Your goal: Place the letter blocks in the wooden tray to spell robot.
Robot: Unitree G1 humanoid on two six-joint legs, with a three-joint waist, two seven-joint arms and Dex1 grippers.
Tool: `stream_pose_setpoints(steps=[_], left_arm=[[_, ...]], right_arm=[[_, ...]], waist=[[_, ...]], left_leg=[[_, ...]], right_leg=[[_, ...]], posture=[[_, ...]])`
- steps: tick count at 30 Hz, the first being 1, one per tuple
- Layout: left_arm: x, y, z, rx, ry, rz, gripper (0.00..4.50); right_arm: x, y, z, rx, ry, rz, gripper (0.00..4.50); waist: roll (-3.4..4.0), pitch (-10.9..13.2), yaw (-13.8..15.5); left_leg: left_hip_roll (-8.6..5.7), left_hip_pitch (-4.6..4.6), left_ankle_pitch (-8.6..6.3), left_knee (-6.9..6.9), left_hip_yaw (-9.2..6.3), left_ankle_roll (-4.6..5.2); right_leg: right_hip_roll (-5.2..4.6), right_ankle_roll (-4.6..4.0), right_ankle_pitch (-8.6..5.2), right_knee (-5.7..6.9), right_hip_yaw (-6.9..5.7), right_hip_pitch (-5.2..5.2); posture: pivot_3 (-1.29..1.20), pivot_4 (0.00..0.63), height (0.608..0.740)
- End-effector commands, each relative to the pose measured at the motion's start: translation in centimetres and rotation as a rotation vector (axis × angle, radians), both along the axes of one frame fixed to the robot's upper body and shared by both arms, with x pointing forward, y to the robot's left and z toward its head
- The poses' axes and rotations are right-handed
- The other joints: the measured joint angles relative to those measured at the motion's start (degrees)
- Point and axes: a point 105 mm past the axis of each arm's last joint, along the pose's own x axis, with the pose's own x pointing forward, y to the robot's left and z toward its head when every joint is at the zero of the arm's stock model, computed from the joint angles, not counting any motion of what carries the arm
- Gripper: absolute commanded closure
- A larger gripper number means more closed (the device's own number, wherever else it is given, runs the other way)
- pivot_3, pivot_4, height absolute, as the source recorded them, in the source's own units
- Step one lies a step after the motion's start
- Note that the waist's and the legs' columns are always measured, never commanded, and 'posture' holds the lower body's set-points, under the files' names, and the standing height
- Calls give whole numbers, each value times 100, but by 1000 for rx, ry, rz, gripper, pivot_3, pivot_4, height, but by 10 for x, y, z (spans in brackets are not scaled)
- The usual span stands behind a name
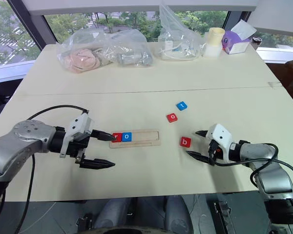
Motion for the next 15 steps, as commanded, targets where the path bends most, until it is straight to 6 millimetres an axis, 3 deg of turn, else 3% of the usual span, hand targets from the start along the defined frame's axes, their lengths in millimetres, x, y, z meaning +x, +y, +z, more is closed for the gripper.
stream_pose_setpoints(steps=[1,7,8,10,15], left_arm=[[3,2,1,18,-36,1,0],[6,11,-6,40,-32,44,0],[6,14,-8,46,-30,51,0],[7,17,-10,58,-29,61,0],[8,22,-9,65,-33,78,0]], right_arm=[[4,1,2,-11,-22,33,21],[4,21,-2,4,-19,111,21],[5,23,-1,11,-27,116,260],[5,25,0,24,-32,122,918],[7,25,1,21,-41,119,3395]], waist=[[0,0,-7],[0,0,-33],[0,0,-28],[0,0,-24],[0,0,-21]], left_leg=[[1,1,0,0,-1,0],[3,5,0,-1,-1,0],[3,5,0,-1,-1,0],[3,5,0,0,-3,0],[3,5,0,5,-2,0]], right_leg=[[1,0,0,1,0,0],[5,1,0,7,0,0],[5,1,0,8,0,0],[6,1,0,9,0,0],[5,1,1,11,0,2]], posture=[[0,150,734],[0,150,734],[0,150,734],[0,150,734],[0,150,734]])
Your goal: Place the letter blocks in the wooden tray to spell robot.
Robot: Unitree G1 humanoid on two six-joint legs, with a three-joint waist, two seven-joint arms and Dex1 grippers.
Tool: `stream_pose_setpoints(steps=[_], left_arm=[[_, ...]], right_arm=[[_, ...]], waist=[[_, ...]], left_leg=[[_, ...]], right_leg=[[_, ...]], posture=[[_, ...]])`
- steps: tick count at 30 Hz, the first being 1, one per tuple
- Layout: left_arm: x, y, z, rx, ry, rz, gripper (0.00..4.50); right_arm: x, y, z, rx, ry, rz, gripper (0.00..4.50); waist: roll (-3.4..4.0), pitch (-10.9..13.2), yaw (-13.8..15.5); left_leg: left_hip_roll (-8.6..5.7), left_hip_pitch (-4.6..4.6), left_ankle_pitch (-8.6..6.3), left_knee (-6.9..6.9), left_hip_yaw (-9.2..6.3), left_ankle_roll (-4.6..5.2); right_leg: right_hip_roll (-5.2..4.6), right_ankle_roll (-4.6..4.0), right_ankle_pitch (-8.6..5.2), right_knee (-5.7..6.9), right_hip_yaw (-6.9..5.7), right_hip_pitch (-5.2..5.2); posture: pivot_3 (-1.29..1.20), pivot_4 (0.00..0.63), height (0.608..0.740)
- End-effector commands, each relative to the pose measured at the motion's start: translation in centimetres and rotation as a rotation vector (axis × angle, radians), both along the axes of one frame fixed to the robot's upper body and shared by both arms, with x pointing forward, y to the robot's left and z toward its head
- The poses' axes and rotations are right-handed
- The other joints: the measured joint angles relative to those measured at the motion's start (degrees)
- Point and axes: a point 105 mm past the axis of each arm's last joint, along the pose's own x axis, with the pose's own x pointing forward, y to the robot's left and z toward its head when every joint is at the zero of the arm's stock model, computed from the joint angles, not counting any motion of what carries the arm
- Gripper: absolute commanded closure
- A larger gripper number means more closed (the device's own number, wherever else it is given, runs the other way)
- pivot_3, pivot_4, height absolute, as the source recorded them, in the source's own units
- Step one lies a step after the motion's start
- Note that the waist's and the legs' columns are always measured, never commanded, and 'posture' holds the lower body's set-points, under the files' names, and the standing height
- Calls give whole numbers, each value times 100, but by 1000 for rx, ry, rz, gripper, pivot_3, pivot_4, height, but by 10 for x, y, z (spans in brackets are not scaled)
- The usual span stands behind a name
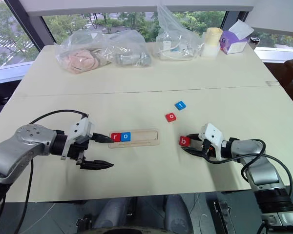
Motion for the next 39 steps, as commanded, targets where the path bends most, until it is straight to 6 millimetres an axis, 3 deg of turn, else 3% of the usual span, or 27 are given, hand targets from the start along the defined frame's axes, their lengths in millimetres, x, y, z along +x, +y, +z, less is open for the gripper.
stream_pose_setpoints(steps=[1,3,7,10,13,21,28,39], left_arm=[[3,7,7,8,-42,21,0],[6,13,8,10,-49,52,0],[16,28,15,-10,-61,173,0],[15,35,15,0,-53,203,0],[17,42,14,31,-64,217,0],[15,37,17,14,-89,229,0],[8,33,16,-2,-81,246,0],[9,25,24,-28,-104,232,0]], right_arm=[[4,6,9,-7,-44,15,3383],[7,13,16,-10,-56,25,3383],[17,59,71,72,-110,125,3383],[22,86,83,50,-118,200,3383],[30,111,72,-8,-107,278,3383],[44,147,47,-82,-65,421,3383],[39,157,42,-107,-53,513,3383],[45,164,36,-114,-70,493,3383]], waist=[[0,0,0],[0,0,-7],[5,4,-65],[4,2,-34],[-5,-1,12],[-6,0,-24],[-5,0,-31],[-5,0,-27]], left_leg=[[0,0,0,0,0,0],[0,0,0,0,0,0],[2,0,0,0,1,0],[4,4,0,0,-2,0],[4,3,0,-9,-7,0],[-13,-5,0,3,6,-1],[-4,1,2,-3,3,-2],[-6,4,5,3,3,-8]], right_leg=[[0,0,0,0,0,0],[0,0,0,0,0,0],[1,0,1,19,7,-14],[3,0,0,29,7,-18],[5,3,-3,19,0,-14],[-5,16,8,6,9,-11],[6,16,7,24,9,-19],[6,14,8,35,9,-18]], posture=[[0,150,734],[0,150,734],[0,150,734],[0,150,734],[0,150,734],[0,150,734],[0,150,734],[0,150,734]])
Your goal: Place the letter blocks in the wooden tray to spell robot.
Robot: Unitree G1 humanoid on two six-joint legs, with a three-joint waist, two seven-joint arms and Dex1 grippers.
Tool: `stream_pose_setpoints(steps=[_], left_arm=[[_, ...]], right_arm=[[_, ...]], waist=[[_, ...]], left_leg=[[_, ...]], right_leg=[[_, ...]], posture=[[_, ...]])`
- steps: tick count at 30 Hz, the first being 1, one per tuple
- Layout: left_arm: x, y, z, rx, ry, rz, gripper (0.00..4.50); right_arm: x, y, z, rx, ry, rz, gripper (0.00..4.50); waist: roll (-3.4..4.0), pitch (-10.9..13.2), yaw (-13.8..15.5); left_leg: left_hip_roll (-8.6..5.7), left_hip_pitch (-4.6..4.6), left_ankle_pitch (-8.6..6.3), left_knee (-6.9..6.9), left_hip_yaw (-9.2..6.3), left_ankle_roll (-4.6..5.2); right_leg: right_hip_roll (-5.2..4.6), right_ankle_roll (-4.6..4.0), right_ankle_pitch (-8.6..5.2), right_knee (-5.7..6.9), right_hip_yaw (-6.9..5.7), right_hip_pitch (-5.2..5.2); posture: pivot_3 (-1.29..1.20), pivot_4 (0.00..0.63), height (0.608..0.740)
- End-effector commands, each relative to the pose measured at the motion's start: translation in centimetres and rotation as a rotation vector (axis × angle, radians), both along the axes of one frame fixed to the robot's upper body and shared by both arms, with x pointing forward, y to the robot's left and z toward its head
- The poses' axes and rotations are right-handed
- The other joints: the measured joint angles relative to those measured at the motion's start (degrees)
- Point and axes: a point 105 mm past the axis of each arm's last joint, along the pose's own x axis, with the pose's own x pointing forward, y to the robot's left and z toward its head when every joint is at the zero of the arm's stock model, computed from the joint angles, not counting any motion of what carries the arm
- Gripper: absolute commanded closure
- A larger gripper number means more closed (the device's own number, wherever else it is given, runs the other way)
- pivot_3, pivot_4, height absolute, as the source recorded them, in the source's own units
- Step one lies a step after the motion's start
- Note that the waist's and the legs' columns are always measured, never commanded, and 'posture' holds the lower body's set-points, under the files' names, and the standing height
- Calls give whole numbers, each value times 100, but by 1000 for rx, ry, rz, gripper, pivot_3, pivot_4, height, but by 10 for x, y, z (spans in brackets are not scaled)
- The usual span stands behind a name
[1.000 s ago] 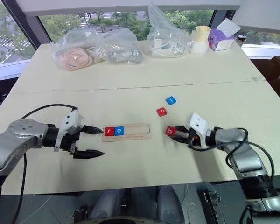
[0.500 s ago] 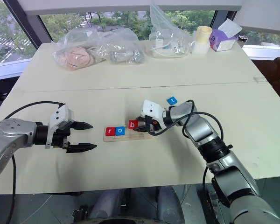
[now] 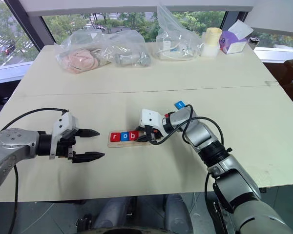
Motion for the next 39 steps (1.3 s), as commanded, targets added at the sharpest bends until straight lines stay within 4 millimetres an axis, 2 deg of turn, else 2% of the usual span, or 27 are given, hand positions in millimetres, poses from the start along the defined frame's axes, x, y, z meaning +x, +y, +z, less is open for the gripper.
stream_pose_setpoints(steps=[1,4,10,11,15,18,20,24,31,33,36,39], left_arm=[[2,-3,11,-7,-52,-7,0],[3,-4,10,-7,-51,-10,0],[4,-5,9,-7,-53,-10,0],[4,-5,9,-6,-53,-10,0],[5,-6,8,-7,-55,-11,0],[5,-6,8,-9,-57,-11,0],[4,-7,10,-16,-58,-13,0],[6,-7,10,-22,-59,-9,0],[5,-9,9,-26,-59,-21,0],[5,-12,11,-38,-66,-30,0],[11,-16,19,-72,-142,-10,0],[12,-22,29,-125,-166,-3,0]], right_arm=[[5,5,9,9,-60,7,3383],[4,6,7,15,-56,8,3383],[6,9,10,34,-86,5,386],[7,10,15,44,-102,3,26],[15,8,38,102,-164,-39,26],[19,0,52,131,-197,-80,26],[23,-12,56,146,-220,-148,26],[28,-29,58,203,-213,-277,26],[41,-64,49,187,-300,-502,26],[44,-84,50,192,-296,-615,26],[47,-114,59,268,-215,-902,26],[33,-121,56,323,-108,-1069,26]], waist=[[0,0,-4],[0,0,-7],[0,0,-12],[0,0,-12],[0,0,-5],[0,0,-2],[0,0,1],[-1,0,13],[0,0,0],[0,0,18],[0,0,31],[-1,-1,21]], left_leg=[[0,0,0,0,0,-1],[0,1,1,0,0,-2],[-1,3,1,0,0,-2],[-1,3,1,0,0,-2],[-1,3,1,0,0,-2],[-1,3,2,0,0,-3],[-1,3,2,0,-1,-3],[-1,2,2,0,-1,-3],[-1,3,2,-1,1,-2],[-1,2,2,0,1,-2],[-2,1,2,3,1,-2],[-2,1,2,2,-6,-2]], right_leg=[[0,0,0,0,0,0],[0,0,0,5,0,-1],[1,0,0,10,0,-1],[1,0,0,10,0,-1],[1,0,-1,10,0,-1],[1,0,-1,11,0,-1],[1,0,-1,11,0,-1],[0,-1,-1,10,1,0],[0,-2,-2,14,2,-4],[-1,-2,-2,14,3,-4],[-3,-2,-2,14,4,-2],[-3,-2,-2,18,4,-3]], posture=[[0,150,734],[0,150,734],[0,150,734],[0,150,734],[0,150,734],[0,150,734],[0,150,734],[0,150,734],[0,150,734],[0,150,734],[0,150,734],[0,150,734]])
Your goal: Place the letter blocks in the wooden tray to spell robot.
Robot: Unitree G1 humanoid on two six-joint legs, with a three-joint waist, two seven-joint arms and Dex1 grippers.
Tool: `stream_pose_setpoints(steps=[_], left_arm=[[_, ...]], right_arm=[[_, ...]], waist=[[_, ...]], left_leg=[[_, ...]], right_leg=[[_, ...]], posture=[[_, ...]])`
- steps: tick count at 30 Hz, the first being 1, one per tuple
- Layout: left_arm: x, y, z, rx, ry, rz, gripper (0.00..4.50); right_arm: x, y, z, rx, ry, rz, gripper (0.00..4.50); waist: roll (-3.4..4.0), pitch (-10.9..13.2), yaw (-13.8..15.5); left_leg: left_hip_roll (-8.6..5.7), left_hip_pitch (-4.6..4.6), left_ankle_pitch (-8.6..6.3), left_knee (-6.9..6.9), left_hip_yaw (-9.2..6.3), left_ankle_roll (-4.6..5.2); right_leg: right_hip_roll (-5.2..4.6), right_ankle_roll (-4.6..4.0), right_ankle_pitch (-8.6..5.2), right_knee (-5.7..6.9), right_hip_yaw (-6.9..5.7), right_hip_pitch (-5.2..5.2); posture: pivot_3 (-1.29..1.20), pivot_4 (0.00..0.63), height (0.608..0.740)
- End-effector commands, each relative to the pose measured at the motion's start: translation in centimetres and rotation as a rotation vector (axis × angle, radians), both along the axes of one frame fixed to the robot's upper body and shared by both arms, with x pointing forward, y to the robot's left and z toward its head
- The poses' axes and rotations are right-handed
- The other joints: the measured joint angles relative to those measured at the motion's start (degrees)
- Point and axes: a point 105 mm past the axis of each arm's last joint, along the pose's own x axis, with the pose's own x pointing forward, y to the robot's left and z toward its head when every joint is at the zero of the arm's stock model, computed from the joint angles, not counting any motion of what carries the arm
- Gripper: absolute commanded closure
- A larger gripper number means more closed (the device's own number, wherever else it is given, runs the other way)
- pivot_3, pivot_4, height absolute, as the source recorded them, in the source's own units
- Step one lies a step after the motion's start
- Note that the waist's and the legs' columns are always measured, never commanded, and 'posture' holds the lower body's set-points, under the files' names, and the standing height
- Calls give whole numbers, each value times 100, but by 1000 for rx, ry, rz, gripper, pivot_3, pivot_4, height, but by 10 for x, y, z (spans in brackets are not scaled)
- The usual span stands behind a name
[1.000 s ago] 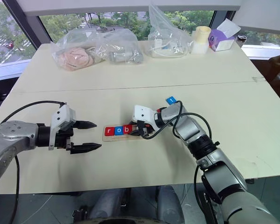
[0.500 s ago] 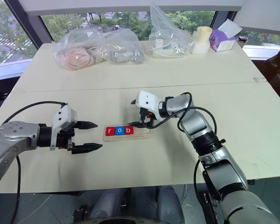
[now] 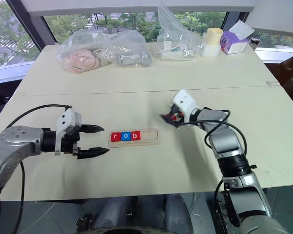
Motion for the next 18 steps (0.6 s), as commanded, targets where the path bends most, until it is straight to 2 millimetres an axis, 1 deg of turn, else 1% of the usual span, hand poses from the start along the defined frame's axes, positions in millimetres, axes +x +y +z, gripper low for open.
stream_pose_setpoints(steps=[1,3,5,7,10,13,15,18], left_arm=[[-1,-8,21,-35,-79,-19,0],[-3,-13,24,-42,-82,-38,0],[-3,-15,26,-45,-88,-45,0],[-2,-20,26,-59,-89,-55,0],[2,-22,25,-61,-92,-55,0],[6,-22,23,-47,-94,-58,0],[6,-20,15,7,-96,-66,0],[6,-20,14,-12,-89,-63,0]], right_arm=[[-21,-1,7,77,34,-120,26],[-30,5,1,78,55,-137,26],[-35,9,-4,91,73,-148,26],[-35,14,-17,96,90,-185,26],[-33,19,-34,127,115,-235,26],[-26,28,-39,146,119,-234,26],[-23,37,-40,172,125,-219,26],[-16,38,-46,126,119,-235,26]], waist=[[0,0,-11],[1,0,-19],[3,0,-32],[3,-2,-34],[3,-2,-22],[3,-2,-24],[3,-2,-27],[4,-2,-36]], left_leg=[[0,0,0,-1,0,0],[1,0,0,-6,-1,0],[1,0,0,-5,2,0],[1,2,0,-2,4,1],[1,6,0,-3,2,0],[-1,5,1,-2,4,1],[-2,5,1,-1,4,1],[-1,5,1,-3,4,1]], right_leg=[[1,0,0,4,0,-2],[1,0,-1,9,0,-6],[0,-1,-2,10,0,-7],[1,-2,-2,10,0,-5],[1,-2,-4,9,-1,0],[2,-2,-4,9,-1,0],[2,-2,-4,9,-1,0],[3,-2,-4,10,-1,-1]], posture=[[0,150,734],[0,150,734],[0,150,734],[0,150,734],[0,150,734],[0,150,734],[0,150,734],[0,150,734]])
